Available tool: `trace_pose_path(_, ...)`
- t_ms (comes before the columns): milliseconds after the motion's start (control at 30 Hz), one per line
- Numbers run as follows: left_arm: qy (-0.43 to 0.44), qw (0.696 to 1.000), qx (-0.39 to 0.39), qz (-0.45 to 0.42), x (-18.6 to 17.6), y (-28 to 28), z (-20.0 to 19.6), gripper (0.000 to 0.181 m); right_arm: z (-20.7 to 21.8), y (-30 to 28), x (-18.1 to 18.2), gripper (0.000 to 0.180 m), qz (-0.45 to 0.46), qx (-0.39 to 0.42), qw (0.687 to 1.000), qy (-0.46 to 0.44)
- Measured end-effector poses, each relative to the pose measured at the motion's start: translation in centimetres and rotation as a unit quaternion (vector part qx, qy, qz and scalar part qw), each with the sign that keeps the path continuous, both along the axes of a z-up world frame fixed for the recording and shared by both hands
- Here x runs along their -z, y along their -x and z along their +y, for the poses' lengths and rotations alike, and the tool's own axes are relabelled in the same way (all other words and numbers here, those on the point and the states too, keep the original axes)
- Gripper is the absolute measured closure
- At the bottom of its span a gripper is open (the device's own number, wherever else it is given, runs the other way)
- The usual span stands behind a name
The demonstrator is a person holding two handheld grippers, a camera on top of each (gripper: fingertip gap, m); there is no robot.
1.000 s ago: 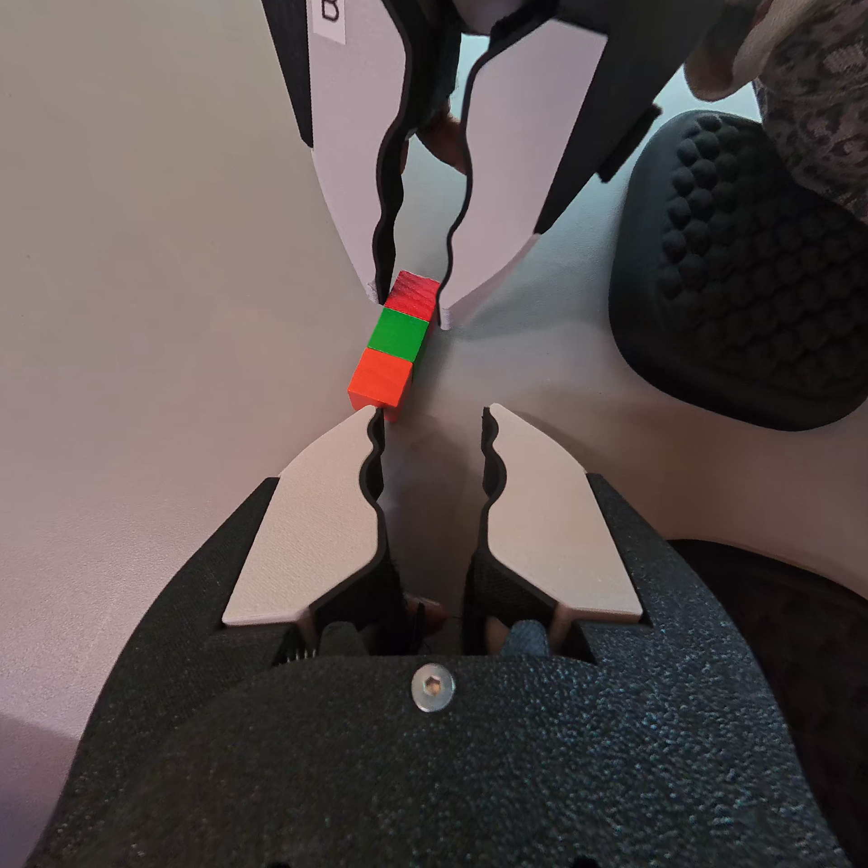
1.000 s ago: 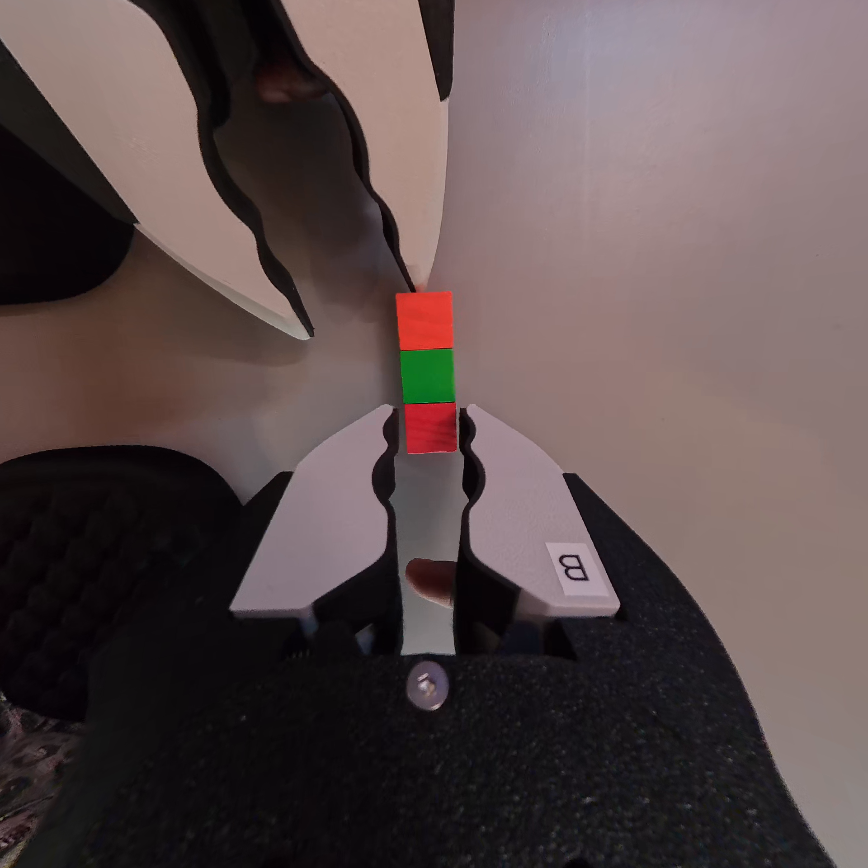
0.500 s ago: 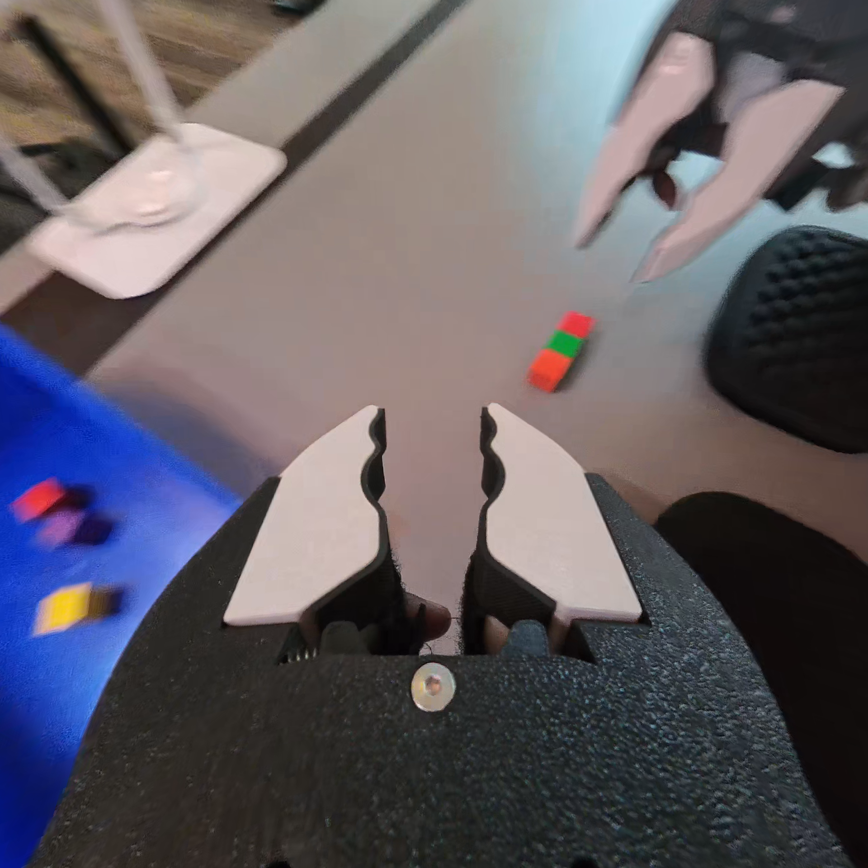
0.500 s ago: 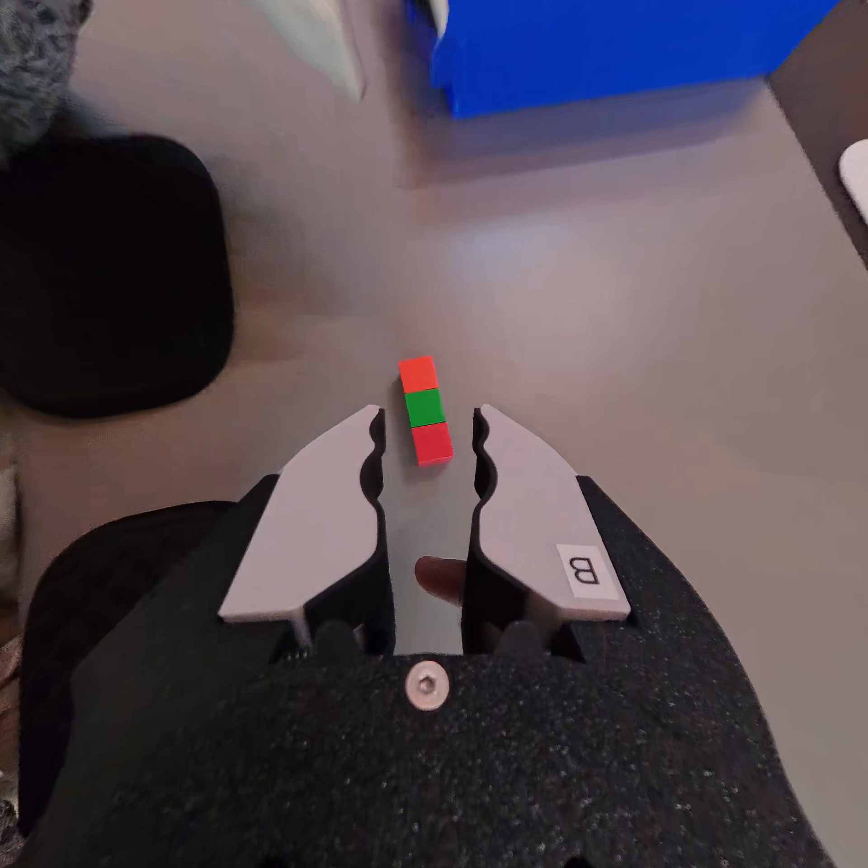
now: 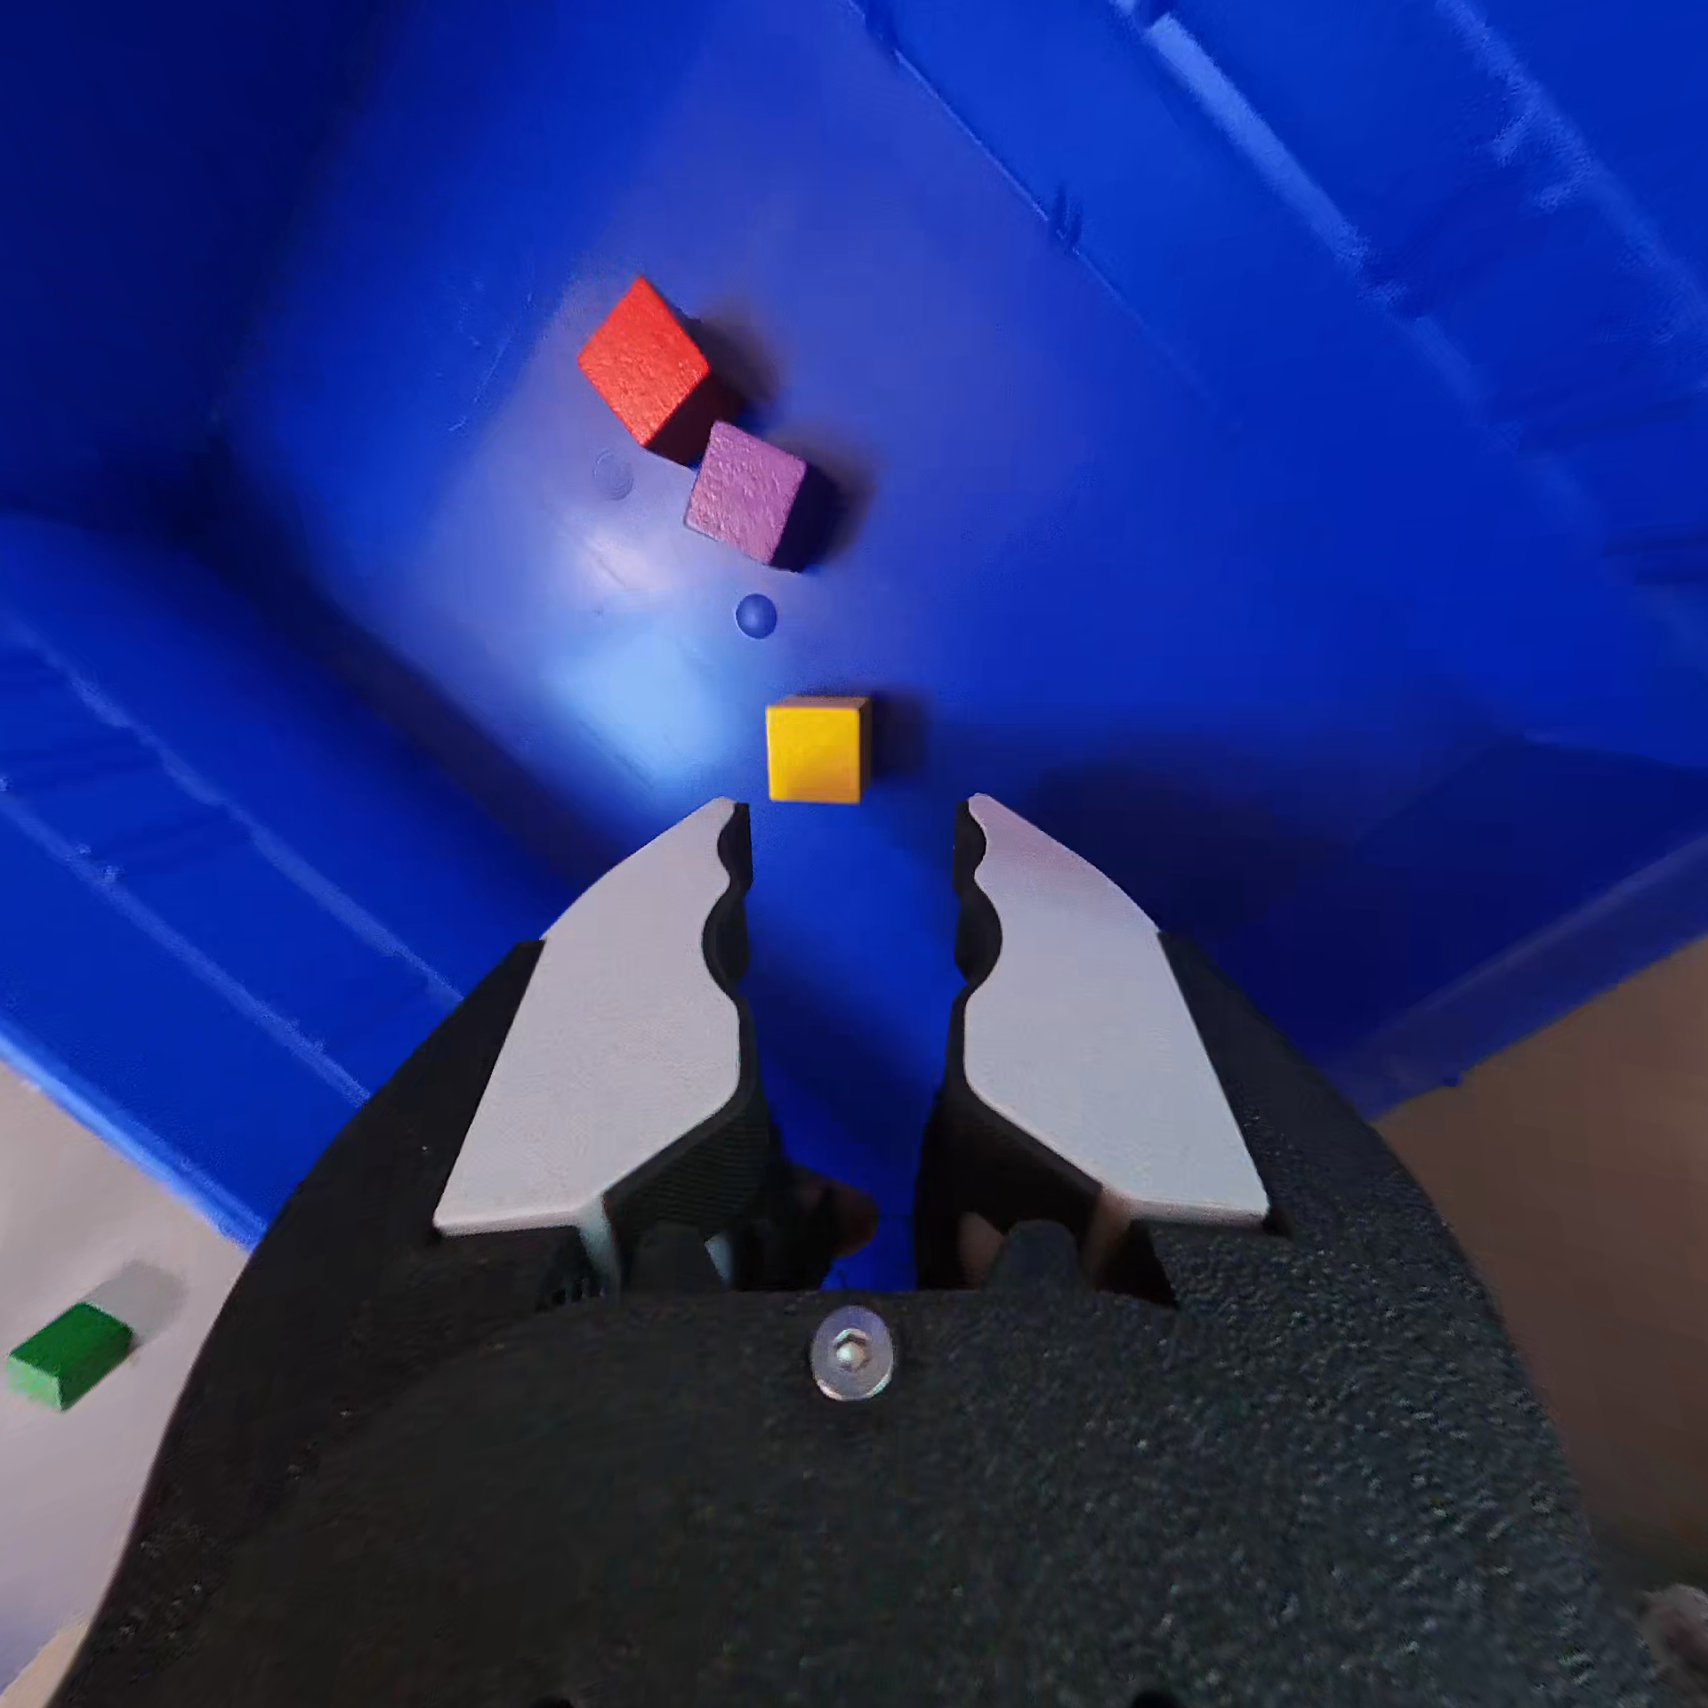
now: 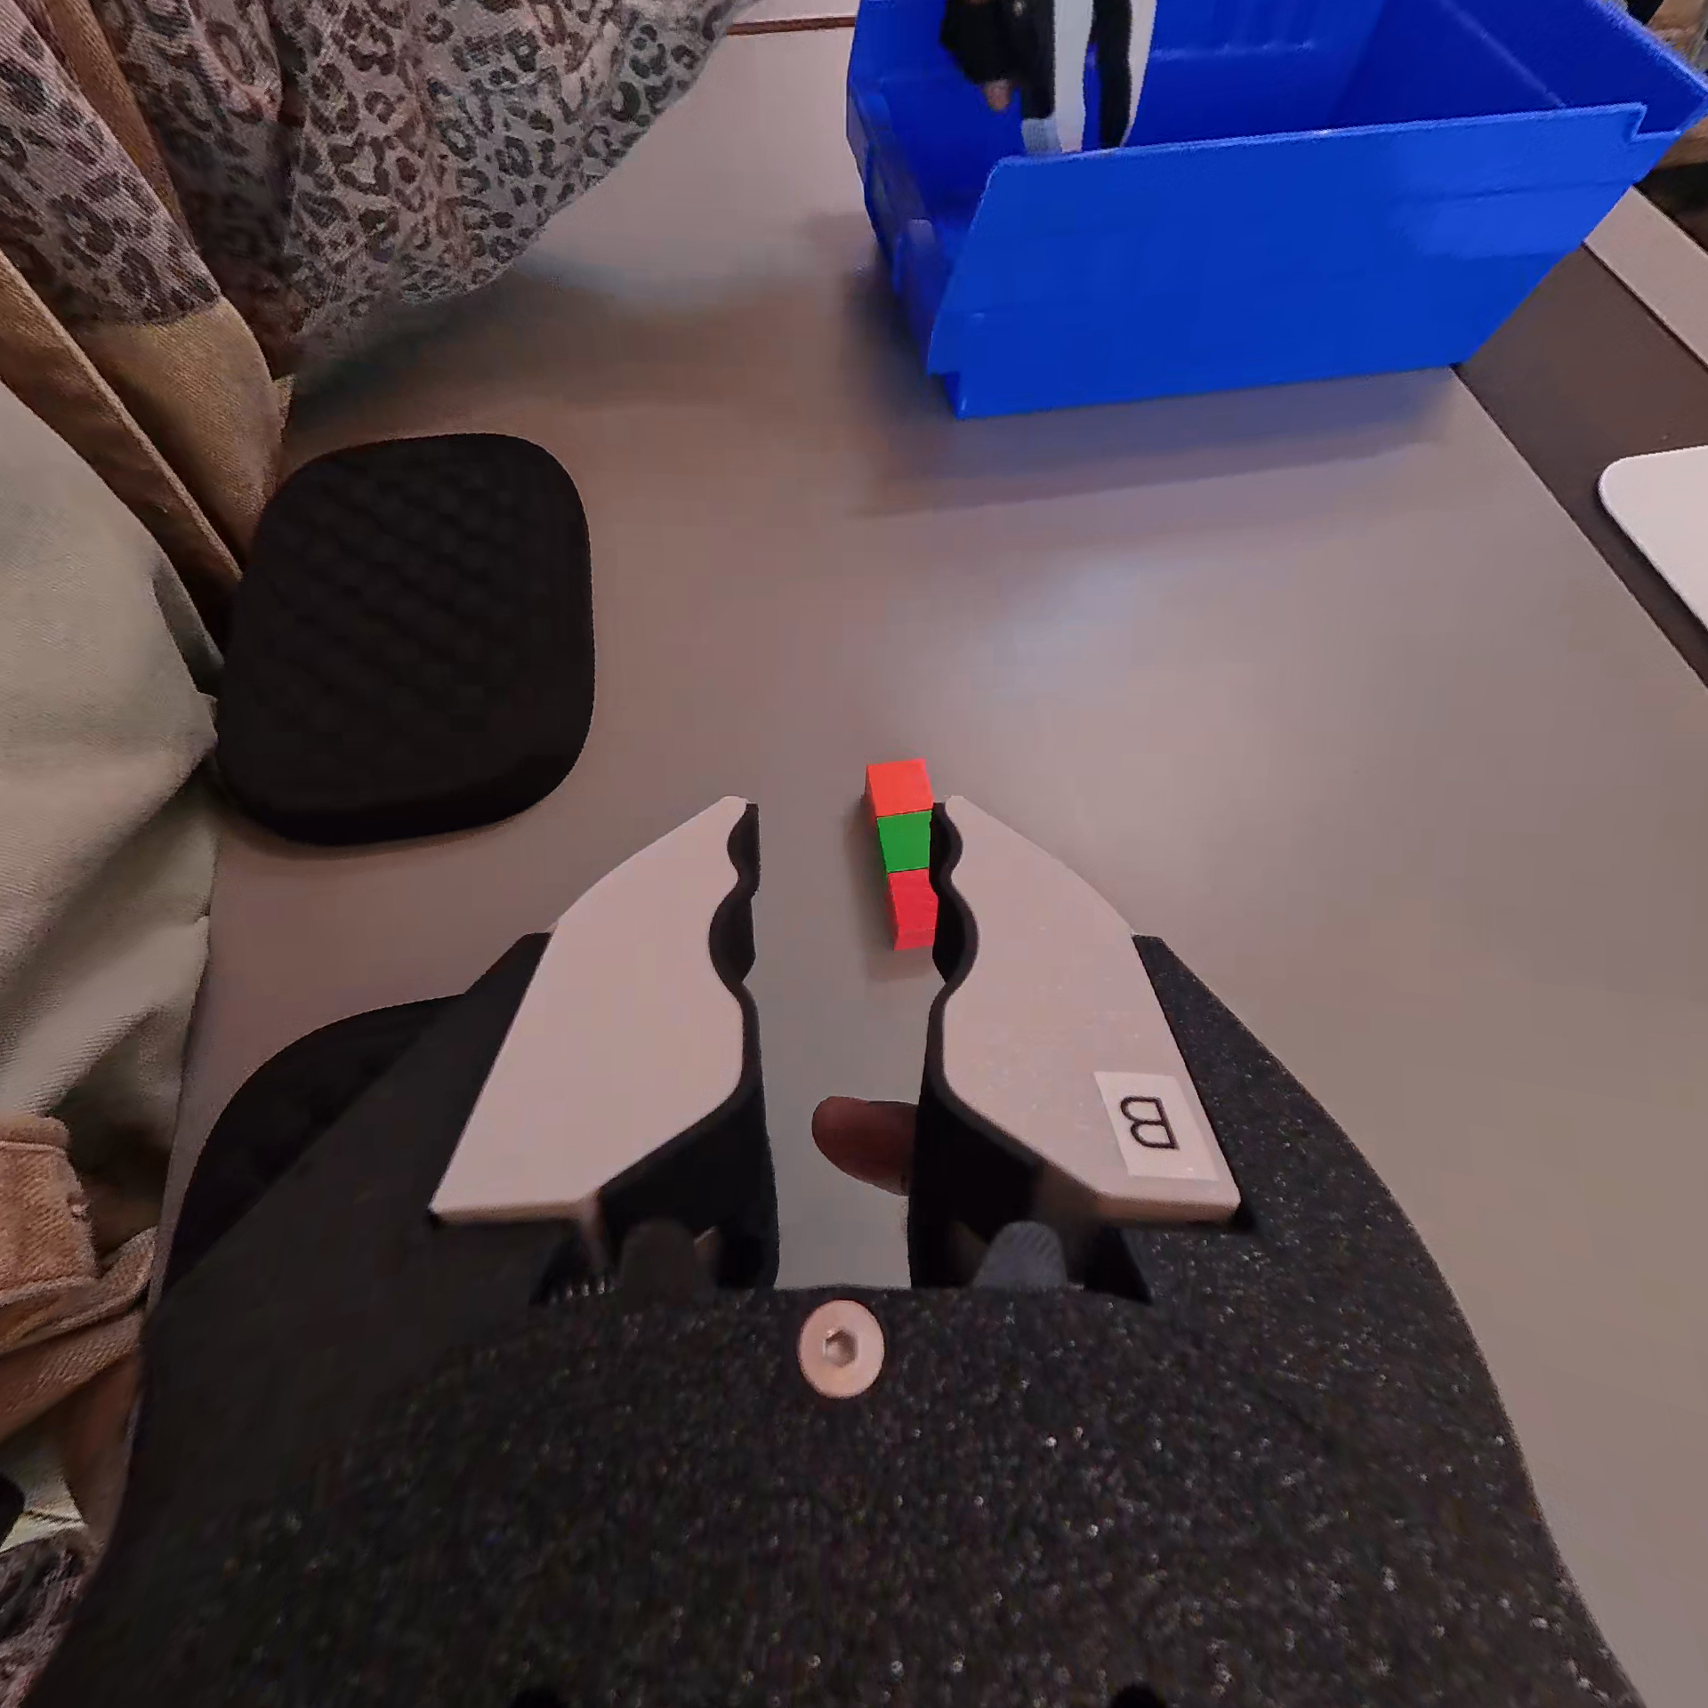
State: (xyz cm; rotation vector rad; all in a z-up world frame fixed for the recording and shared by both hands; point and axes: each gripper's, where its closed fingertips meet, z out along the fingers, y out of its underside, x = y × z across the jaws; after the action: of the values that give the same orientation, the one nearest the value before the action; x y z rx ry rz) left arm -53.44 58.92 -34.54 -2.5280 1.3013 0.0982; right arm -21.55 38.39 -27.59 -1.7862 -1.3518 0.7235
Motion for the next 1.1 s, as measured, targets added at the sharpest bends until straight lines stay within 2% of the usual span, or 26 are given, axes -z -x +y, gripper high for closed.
trace_pose_path(167, 0.035, 0.999, 0.002, 0.024, 2.0, 0.2, 1.4, 0.142, 0.2, -0.1, 0.3, 0.145, -0.005, 0.002, 1.0, 0.003)
trace_pose_path(200, 0.042, 0.999, 0.003, 0.026, 2.3, 0.3, 1.4, 0.146, 0.2, -0.1, 0.3, 0.145, -0.005, 0.002, 1.0, 0.002)
trace_pose_path(233, 0.049, 0.999, 0.003, 0.023, 2.6, 0.2, 1.4, 0.158, 0.2, -0.1, 0.4, 0.145, -0.005, 0.003, 1.0, 0.002)
trace_pose_path(267, 0.048, 0.999, -0.002, 0.012, 2.5, 0.2, 1.3, 0.159, 0.3, -0.1, 0.4, 0.145, -0.004, 0.003, 1.0, 0.001)
trace_pose_path(333, 0.025, 0.999, -0.007, -0.031, 1.3, -0.7, 1.0, 0.159, 0.3, 0.0, 0.2, 0.145, 0.001, 0.004, 1.0, -0.001)
trace_pose_path(400, -0.025, 0.991, -0.01, -0.128, -1.4, -2.8, 0.5, 0.159, 0.4, 0.3, -0.2, 0.145, 0.013, 0.003, 1.0, -0.008)
trace_pose_path(467, -0.065, 0.957, 0.009, -0.282, -5.6, -6.5, -1.6, 0.159, 0.6, 1.0, -0.9, 0.145, 0.034, 0.002, 0.999, -0.025)
trace_pose_path(500, -0.085, 0.926, 0.042, -0.365, -8.2, -8.6, -3.3, 0.159, 0.7, 1.5, -1.4, 0.146, 0.049, 0.0, 0.998, -0.031)
trace_pose_path(567, -0.142, 0.846, 0.133, -0.497, -13.4, -12.4, -7.8, 0.159, 0.8, 2.6, -2.7, 0.149, 0.089, 0.0, 0.995, -0.034)
trace_pose_path(633, -0.19, 0.766, 0.199, -0.581, -16.9, -15.5, -12.5, 0.159, 0.9, 3.8, -4.5, 0.149, 0.136, -0.002, 0.99, -0.032)
trace_pose_path(733, -0.193, 0.694, 0.227, -0.656, -18.7, -19.3, -17.6, 0.159, 0.9, 5.7, -7.7, 0.151, 0.211, -0.007, 0.976, -0.048)
trace_pose_path(800, -0.173, 0.668, 0.232, -0.686, -18.7, -21.3, -19.8, 0.159, 0.5, 6.9, -9.9, 0.151, 0.263, -0.017, 0.963, -0.045)
trace_pose_path(867, -0.156, 0.661, 0.242, -0.693, -18.1, -22.8, -21.2, 0.159, -0.1, 7.9, -11.2, 0.151, 0.299, -0.03, 0.954, -0.026)
trace_pose_path(1033, -0.139, 0.651, 0.243, -0.706, -17.7, -24.1, -21.9, 0.159, -0.9, 8.8, -11.4, 0.152, 0.317, -0.047, 0.947, 0.002)
trace_pose_path(1100, -0.132, 0.645, 0.249, -0.71, -17.7, -24.1, -22.2, 0.159, -1.1, 8.8, -11.4, 0.158, 0.32, -0.05, 0.946, 0.008)
